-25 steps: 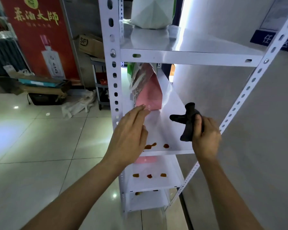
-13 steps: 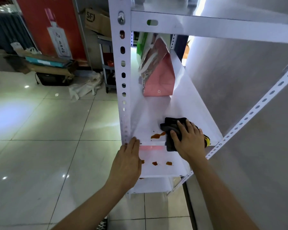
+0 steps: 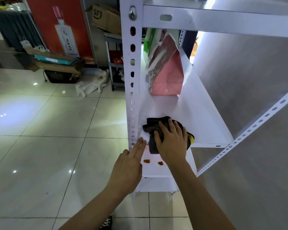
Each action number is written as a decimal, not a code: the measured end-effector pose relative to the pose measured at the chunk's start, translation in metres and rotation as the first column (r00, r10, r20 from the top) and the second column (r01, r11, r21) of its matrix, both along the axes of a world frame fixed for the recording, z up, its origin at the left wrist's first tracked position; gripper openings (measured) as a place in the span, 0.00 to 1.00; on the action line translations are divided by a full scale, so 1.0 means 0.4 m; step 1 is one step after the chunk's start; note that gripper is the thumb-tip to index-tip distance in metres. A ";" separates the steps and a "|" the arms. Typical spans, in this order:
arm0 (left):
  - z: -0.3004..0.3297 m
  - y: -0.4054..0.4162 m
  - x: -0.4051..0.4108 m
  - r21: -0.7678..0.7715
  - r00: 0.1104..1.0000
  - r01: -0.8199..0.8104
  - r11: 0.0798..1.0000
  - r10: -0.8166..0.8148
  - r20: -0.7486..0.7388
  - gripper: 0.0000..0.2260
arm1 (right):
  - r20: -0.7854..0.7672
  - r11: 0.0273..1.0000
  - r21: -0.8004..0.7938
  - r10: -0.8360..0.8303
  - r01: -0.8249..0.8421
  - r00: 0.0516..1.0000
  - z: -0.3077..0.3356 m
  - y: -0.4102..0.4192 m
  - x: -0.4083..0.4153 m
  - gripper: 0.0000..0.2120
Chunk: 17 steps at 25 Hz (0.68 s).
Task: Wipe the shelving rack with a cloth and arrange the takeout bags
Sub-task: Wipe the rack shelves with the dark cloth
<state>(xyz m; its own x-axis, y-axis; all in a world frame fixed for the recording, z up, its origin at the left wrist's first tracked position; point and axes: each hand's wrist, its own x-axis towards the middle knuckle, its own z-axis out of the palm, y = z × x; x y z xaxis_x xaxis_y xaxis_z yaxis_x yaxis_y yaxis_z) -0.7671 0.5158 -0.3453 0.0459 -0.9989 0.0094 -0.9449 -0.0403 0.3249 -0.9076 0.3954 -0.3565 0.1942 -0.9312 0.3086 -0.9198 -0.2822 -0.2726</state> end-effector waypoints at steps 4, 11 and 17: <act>-0.005 -0.001 0.004 0.005 1.000 0.012 1.000 -0.012 -0.010 0.36 | -0.066 0.987 0.147 -0.053 0.062 0.996 0.041 -0.105 -0.008 0.23; -0.023 0.006 0.002 -0.012 1.000 0.003 1.000 -0.003 -0.026 0.37 | 0.007 0.990 -0.124 0.068 -0.067 0.998 -0.017 -0.023 0.003 0.18; -0.027 0.002 0.006 -0.097 1.000 -0.001 0.995 0.003 0.016 0.34 | -0.025 0.961 -0.265 0.070 -0.075 0.997 -0.041 -0.017 -0.051 0.17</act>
